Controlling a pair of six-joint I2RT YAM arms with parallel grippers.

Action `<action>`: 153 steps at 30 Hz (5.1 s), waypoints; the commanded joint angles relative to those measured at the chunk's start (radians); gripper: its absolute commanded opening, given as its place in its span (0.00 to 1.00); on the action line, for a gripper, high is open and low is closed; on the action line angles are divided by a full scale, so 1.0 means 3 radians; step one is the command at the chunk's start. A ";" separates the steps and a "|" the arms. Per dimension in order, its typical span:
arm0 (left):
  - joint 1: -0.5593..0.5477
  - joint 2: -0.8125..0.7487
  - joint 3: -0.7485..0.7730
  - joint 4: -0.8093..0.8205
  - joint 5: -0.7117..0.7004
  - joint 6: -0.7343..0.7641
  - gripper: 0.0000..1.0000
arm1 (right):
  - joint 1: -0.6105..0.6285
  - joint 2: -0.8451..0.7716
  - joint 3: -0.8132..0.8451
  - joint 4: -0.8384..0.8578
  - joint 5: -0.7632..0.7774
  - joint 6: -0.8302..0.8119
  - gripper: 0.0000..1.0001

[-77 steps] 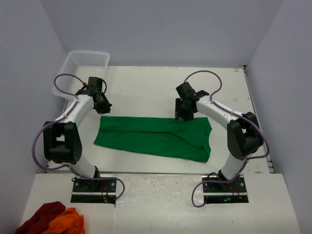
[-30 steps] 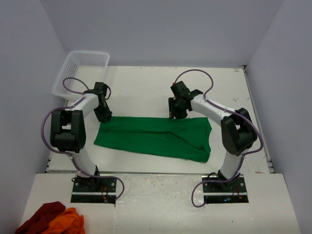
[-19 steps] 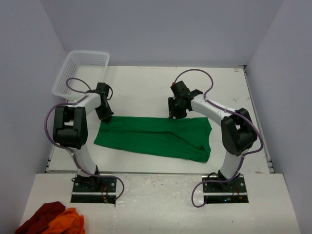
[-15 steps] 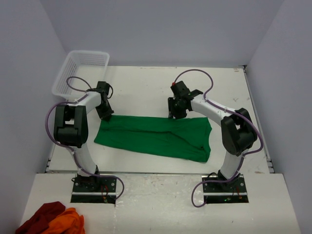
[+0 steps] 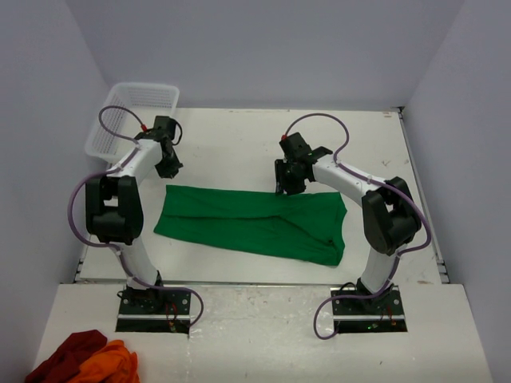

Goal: Fold and stack the t-shirts
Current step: Fold the other side of the tshirt into a rectangle

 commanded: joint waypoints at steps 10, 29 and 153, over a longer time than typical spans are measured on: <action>0.0005 -0.0037 0.0125 -0.0136 -0.0106 0.0038 0.14 | 0.0014 -0.0053 0.0017 0.0018 0.0024 -0.0091 0.44; 0.0035 0.0050 -0.0213 -0.0039 -0.0024 0.0099 0.40 | 0.0014 -0.0140 -0.0085 0.0100 -0.0037 -0.0091 0.44; -0.0768 0.0029 0.0196 0.0099 0.0124 0.0293 0.47 | 0.1129 -0.1382 -0.1476 0.0023 0.0136 0.0620 0.42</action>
